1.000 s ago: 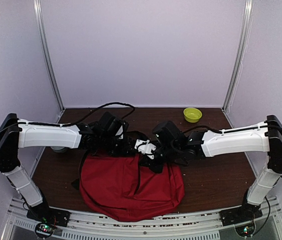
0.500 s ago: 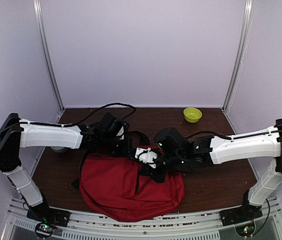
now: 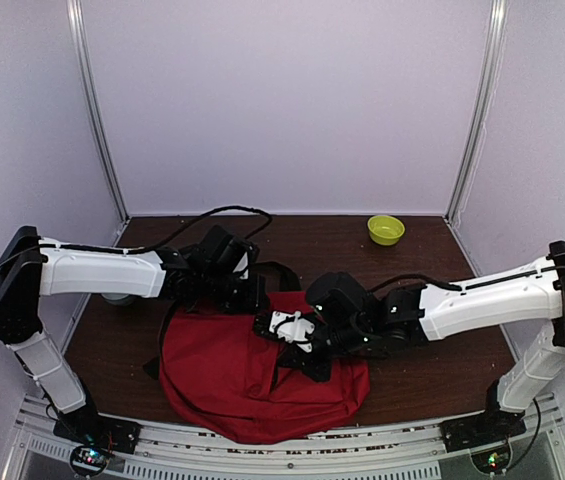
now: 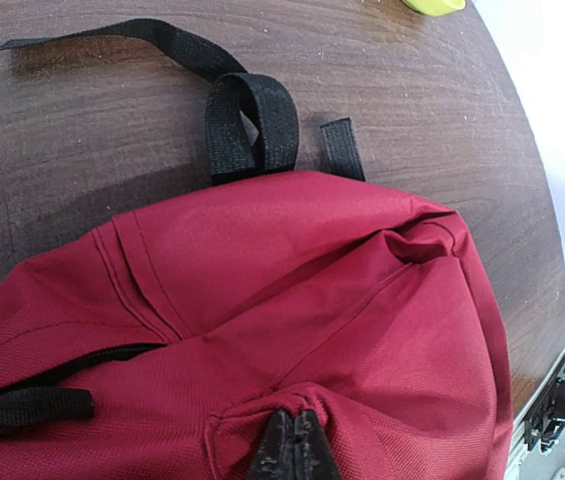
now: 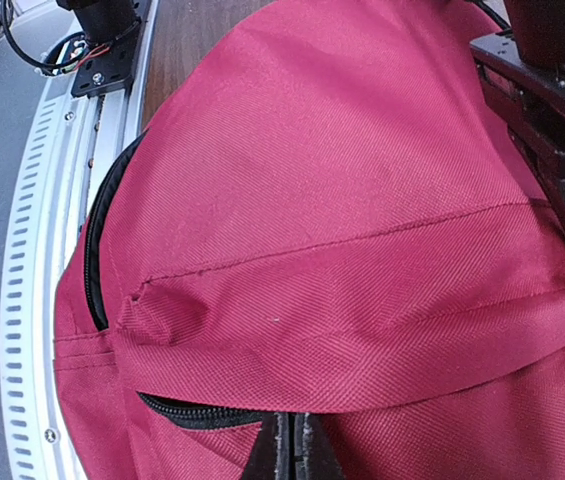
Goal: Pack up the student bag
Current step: Zip the lower front pocket of the student bag.
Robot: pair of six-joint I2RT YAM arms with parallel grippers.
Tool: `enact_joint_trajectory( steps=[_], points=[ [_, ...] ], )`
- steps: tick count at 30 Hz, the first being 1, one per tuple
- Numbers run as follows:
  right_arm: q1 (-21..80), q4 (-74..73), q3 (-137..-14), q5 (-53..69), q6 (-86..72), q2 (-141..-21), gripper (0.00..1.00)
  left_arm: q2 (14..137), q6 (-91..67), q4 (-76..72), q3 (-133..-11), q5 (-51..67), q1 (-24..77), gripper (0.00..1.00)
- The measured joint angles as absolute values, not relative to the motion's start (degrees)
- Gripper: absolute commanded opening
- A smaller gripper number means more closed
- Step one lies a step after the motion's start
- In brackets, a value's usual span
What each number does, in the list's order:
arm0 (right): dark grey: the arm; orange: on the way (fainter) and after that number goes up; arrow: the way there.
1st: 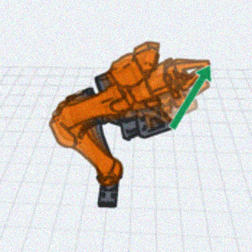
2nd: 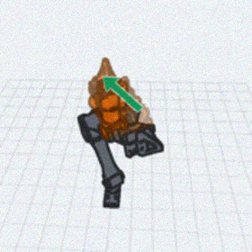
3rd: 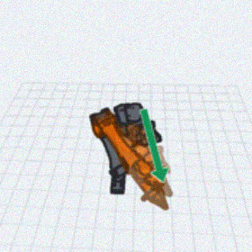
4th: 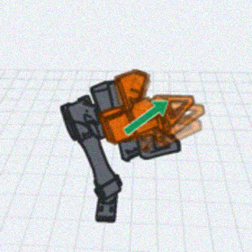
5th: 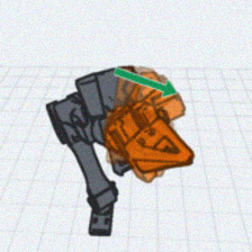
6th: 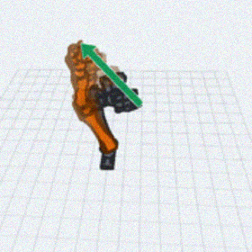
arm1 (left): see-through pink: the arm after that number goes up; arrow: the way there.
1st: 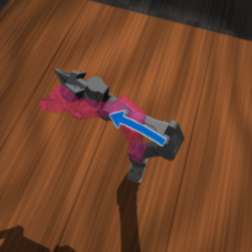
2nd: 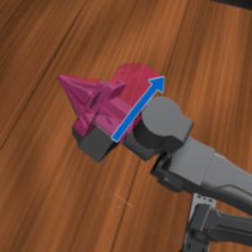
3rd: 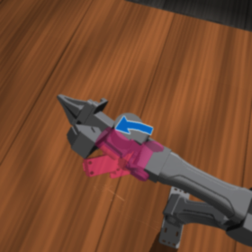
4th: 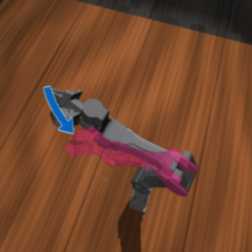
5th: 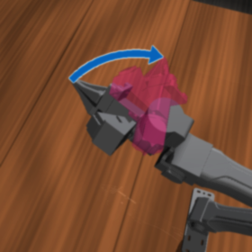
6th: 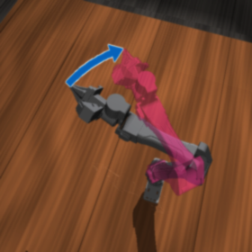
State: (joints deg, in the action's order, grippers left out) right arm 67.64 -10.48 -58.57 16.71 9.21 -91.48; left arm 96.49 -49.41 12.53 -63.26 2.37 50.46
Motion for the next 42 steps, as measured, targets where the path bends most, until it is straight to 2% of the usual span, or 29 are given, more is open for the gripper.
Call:
enact_joint_trajectory(
  steps=[19,33,34,38,39,42],
  points=[
    [70.7,-8.1,-52.8,17.4,2.7,-84.9,0.0,96.5,-49.2,12.5,-63.2,2.0,50.6,0.0],
    [75.1,-5.6,-49.4,17.5,-1.9,-86.6,0.0,96.4,-47.9,13.0,-63.2,1.2,50.6,0.0],
    [75.2,-5.6,-49.4,17.1,-1.9,-86.6,0.01,96.4,-47.9,13.0,-63.2,1.2,50.6,0.0],
    [75.4,-6.6,-49.6,14.6,-1.7,-86.6,0.26,96.1,-47.4,12.9,-63.2,1.1,50.6,0.0],
    [75.4,-7.1,-49.8,14.0,-1.8,-86.6,0.32,95.8,-47.2,12.8,-63.1,1.0,50.6,0.02],
    [75.5,-8.2,-50.7,11.6,-2.1,-86.6,0.41,94.3,-46.5,12.2,-62.0,0.5,50.6,0.15]
  ],
)
